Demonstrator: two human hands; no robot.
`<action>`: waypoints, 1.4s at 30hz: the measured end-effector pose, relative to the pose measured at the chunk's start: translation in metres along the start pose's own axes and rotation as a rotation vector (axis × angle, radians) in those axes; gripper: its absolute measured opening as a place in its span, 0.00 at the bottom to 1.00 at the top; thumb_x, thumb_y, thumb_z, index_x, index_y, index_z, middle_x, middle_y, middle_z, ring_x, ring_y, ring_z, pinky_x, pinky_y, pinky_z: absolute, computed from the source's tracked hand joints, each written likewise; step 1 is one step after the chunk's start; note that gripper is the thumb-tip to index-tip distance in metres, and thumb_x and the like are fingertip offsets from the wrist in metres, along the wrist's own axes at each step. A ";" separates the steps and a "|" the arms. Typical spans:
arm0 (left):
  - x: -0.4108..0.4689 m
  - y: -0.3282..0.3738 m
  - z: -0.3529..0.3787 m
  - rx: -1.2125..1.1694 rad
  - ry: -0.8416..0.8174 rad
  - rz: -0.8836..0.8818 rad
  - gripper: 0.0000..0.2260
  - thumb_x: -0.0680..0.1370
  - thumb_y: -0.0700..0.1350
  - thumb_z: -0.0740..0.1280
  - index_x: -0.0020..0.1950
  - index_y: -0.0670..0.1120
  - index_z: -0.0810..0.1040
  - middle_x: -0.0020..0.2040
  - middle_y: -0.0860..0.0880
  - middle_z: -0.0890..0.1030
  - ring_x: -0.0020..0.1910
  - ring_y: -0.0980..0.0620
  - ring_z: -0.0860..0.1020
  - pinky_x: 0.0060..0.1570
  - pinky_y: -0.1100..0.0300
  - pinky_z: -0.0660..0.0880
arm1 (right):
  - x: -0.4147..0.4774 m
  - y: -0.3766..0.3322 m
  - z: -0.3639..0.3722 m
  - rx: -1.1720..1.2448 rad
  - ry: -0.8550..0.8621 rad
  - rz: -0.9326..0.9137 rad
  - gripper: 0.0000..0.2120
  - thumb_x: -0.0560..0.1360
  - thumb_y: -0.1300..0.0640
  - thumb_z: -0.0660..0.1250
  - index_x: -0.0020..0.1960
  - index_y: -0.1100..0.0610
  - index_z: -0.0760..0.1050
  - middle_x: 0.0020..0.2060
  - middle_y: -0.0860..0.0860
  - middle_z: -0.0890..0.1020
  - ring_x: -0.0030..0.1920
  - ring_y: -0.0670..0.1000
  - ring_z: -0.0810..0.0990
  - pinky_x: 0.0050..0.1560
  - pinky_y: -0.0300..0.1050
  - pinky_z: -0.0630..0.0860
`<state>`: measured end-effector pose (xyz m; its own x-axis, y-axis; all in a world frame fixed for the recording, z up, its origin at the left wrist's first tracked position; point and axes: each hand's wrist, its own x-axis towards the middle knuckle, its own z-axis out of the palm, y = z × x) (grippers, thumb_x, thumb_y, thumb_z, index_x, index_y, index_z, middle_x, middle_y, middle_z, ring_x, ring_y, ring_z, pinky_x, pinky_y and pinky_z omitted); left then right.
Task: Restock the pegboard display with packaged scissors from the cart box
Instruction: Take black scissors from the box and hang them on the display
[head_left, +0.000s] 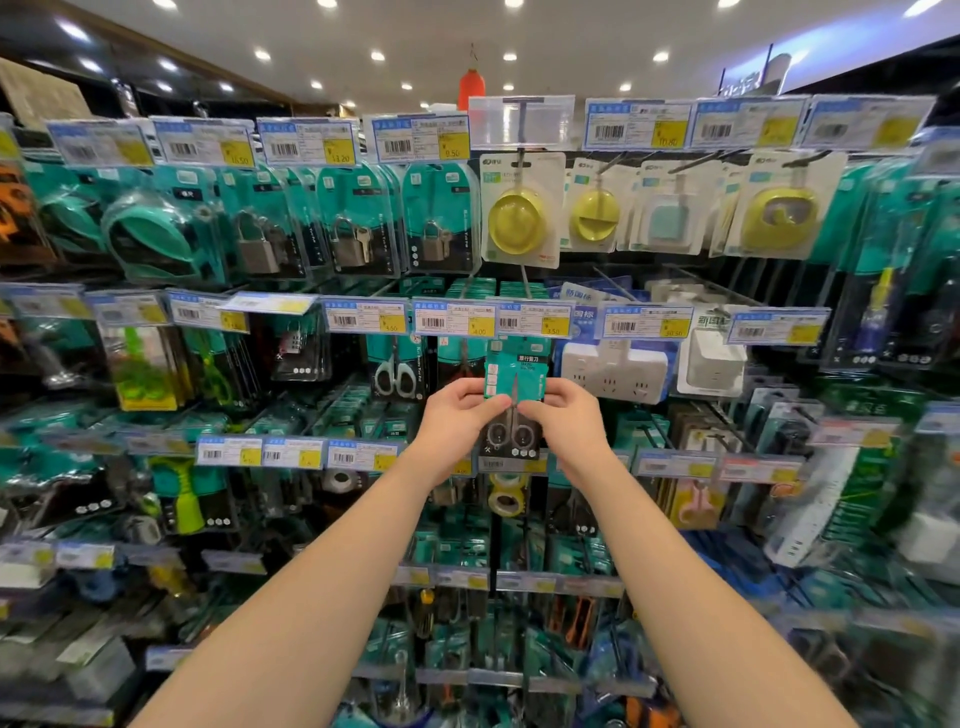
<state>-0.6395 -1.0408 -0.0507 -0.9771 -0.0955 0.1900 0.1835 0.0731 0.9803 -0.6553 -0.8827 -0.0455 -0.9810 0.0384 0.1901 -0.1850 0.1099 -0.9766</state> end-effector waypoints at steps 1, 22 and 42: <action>0.000 0.001 0.000 0.013 -0.006 0.005 0.10 0.77 0.46 0.76 0.58 0.52 0.81 0.52 0.50 0.88 0.52 0.54 0.86 0.56 0.55 0.80 | 0.001 0.000 -0.003 0.012 -0.003 -0.025 0.13 0.75 0.64 0.73 0.58 0.55 0.81 0.50 0.50 0.87 0.51 0.50 0.86 0.54 0.49 0.83; 0.002 0.017 0.005 0.048 0.036 0.043 0.08 0.78 0.49 0.75 0.56 0.52 0.81 0.50 0.53 0.87 0.46 0.56 0.84 0.43 0.64 0.73 | 0.009 -0.017 -0.019 0.168 -0.049 -0.096 0.12 0.77 0.66 0.71 0.59 0.55 0.83 0.50 0.50 0.88 0.51 0.49 0.87 0.47 0.41 0.83; 0.003 0.020 0.007 0.058 0.048 0.073 0.08 0.78 0.52 0.75 0.56 0.54 0.81 0.49 0.52 0.86 0.44 0.55 0.82 0.43 0.63 0.73 | 0.014 -0.019 -0.020 0.212 -0.041 -0.076 0.13 0.79 0.65 0.70 0.61 0.55 0.82 0.50 0.51 0.89 0.52 0.51 0.88 0.57 0.52 0.83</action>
<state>-0.6397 -1.0326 -0.0312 -0.9548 -0.1352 0.2647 0.2463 0.1388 0.9592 -0.6641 -0.8644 -0.0225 -0.9647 -0.0024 0.2635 -0.2619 -0.1004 -0.9599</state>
